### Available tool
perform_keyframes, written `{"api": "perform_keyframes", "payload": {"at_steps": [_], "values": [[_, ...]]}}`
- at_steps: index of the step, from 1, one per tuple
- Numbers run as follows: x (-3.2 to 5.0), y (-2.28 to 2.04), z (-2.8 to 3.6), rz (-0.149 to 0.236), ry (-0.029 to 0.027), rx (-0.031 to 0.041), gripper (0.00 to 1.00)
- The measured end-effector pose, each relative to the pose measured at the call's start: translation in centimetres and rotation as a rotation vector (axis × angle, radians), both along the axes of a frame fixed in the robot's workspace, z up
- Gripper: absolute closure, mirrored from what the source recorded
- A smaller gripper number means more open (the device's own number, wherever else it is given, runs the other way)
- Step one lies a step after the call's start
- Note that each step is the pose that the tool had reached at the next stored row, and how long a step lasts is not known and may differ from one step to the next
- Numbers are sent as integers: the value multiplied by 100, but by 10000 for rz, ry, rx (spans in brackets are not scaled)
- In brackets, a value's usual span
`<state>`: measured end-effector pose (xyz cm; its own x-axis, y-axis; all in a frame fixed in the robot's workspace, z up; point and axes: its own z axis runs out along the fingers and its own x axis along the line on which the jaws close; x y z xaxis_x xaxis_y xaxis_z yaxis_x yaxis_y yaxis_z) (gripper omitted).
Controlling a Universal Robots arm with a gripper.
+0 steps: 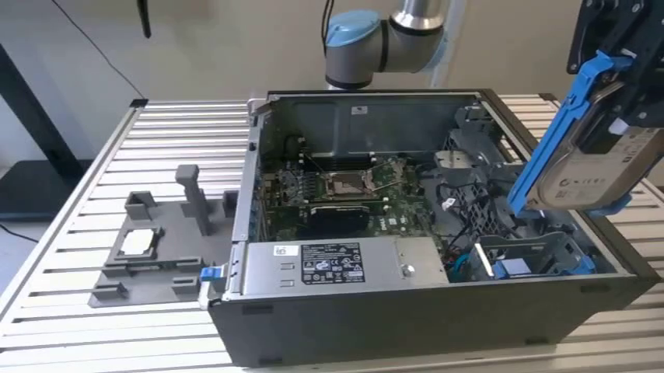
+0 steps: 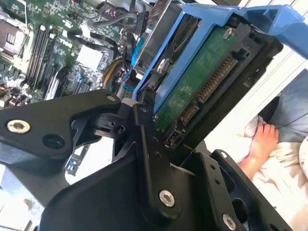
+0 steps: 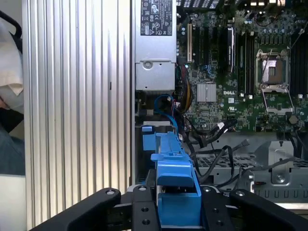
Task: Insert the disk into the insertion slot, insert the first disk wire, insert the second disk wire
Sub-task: 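Insert the disk into the insertion slot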
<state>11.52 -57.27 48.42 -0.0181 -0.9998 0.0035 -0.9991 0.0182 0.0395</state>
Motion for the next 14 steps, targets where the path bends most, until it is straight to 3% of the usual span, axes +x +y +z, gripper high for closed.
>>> {"api": "perform_keyframes", "payload": {"at_steps": [14], "values": [[0, 0, -176, 0, 5, 1, 67]]}}
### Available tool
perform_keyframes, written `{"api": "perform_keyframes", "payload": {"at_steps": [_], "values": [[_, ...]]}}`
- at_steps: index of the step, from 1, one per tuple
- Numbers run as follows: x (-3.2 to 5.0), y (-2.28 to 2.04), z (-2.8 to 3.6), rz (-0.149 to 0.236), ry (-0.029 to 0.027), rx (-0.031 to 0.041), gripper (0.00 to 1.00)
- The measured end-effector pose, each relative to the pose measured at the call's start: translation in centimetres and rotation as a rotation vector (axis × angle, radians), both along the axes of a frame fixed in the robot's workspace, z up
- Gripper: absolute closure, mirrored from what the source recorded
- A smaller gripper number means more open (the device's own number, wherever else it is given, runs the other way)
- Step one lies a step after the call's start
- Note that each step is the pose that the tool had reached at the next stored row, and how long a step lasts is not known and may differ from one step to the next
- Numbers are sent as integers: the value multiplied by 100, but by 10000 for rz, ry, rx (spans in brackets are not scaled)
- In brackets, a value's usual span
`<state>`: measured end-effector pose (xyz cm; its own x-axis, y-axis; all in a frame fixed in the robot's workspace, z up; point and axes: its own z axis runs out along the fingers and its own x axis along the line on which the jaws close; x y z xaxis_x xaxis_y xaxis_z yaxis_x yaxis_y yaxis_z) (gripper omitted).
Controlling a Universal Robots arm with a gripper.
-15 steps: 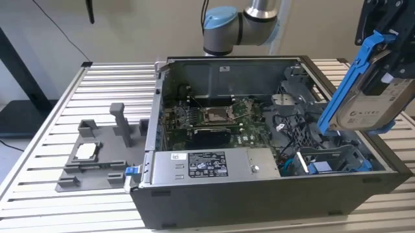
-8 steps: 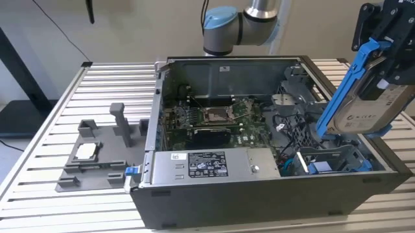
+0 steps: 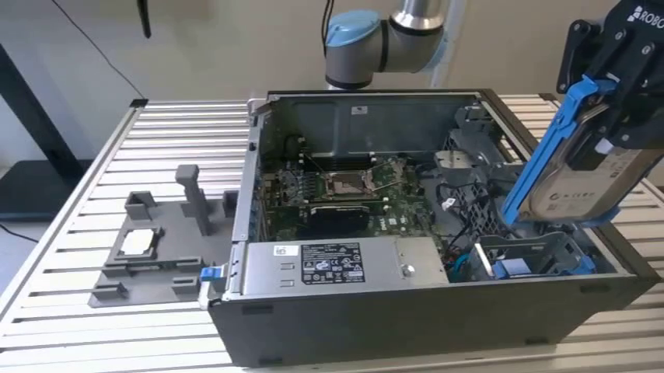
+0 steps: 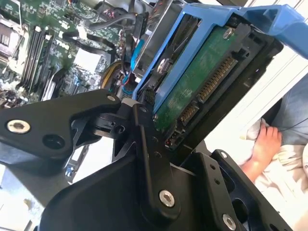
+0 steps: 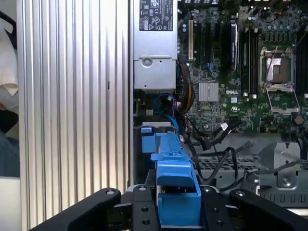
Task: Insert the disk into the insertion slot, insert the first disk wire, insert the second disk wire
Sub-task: 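Insert the disk into the insertion slot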
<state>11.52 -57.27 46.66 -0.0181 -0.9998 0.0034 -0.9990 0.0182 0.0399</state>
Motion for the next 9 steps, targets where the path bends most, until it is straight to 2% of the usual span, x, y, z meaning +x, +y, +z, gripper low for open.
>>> {"api": "perform_keyframes", "payload": {"at_steps": [9], "values": [[0, 0, -66, 156, 6, 1, 67]]}}
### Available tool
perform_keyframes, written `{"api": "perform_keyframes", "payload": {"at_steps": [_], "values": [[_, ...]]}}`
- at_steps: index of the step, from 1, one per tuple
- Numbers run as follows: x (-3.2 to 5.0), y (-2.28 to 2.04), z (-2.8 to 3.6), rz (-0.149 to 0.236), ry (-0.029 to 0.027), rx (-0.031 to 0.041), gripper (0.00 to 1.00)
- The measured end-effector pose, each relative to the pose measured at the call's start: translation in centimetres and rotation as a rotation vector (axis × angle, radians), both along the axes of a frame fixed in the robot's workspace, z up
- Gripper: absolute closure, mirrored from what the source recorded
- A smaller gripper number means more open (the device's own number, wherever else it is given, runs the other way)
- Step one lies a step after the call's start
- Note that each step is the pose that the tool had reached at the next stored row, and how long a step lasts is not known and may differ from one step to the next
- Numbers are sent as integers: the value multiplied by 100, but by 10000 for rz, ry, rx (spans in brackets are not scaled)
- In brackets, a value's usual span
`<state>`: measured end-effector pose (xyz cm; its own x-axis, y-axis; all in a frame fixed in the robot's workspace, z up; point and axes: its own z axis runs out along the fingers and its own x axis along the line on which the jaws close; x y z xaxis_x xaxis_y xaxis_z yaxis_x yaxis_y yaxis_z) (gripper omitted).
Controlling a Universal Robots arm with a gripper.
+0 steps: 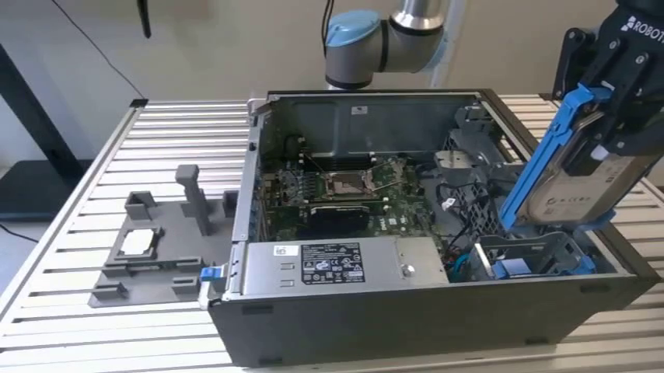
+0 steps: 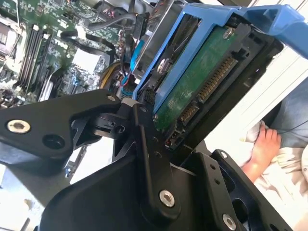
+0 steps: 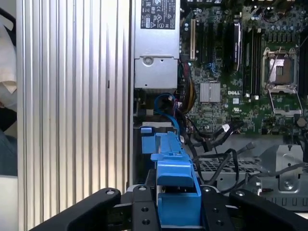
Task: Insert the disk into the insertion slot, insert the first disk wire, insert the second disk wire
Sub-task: 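Insert the disk into the insertion slot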
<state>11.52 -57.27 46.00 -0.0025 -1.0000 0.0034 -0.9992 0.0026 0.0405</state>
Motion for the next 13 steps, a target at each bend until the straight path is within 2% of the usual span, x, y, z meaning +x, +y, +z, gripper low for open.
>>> {"api": "perform_keyframes", "payload": {"at_steps": [7, 13], "values": [[0, -2, -91, 26, 34, 0, 67], [1, -4, -197, 30, 60, 0, 67]]}}
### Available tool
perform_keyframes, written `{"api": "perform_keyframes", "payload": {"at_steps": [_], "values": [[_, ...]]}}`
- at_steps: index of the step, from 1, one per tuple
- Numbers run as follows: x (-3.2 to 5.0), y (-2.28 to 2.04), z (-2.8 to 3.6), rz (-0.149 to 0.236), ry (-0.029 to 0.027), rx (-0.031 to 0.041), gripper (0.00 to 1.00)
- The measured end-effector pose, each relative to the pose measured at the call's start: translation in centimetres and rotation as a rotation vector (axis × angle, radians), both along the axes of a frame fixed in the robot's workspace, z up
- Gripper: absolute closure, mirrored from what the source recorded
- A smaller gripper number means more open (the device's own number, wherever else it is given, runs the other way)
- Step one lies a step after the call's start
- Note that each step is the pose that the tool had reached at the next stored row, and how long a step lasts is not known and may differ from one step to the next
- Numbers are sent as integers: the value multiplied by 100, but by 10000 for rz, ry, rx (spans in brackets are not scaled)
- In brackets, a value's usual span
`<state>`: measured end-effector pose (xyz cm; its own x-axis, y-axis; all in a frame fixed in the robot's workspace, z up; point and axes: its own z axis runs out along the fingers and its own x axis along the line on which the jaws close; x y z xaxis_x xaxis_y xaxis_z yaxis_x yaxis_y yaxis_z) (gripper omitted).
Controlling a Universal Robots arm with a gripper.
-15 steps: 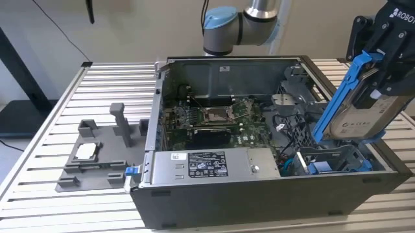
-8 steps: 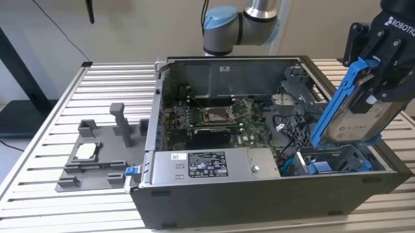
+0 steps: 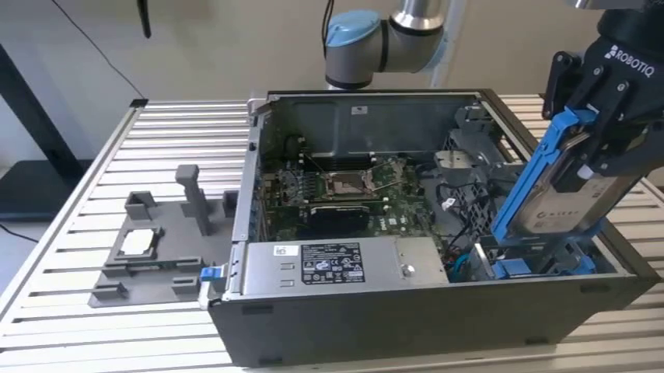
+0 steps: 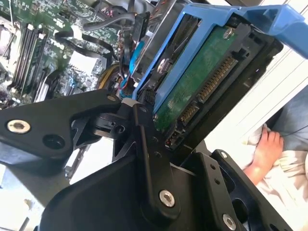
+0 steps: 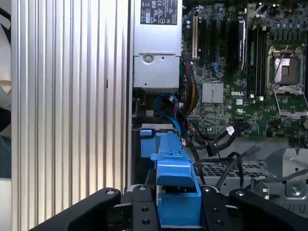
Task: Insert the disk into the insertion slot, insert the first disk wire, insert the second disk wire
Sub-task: 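Insert the disk into the insertion slot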
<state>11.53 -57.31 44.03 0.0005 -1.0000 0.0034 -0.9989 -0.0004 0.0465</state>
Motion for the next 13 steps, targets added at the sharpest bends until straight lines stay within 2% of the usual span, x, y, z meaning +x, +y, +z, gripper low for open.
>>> {"api": "perform_keyframes", "payload": {"at_steps": [9, 13], "values": [[3, -7, -93, 0, 5, 0, 67], [4, -25, -139, 0, 27, 0, 67]]}}
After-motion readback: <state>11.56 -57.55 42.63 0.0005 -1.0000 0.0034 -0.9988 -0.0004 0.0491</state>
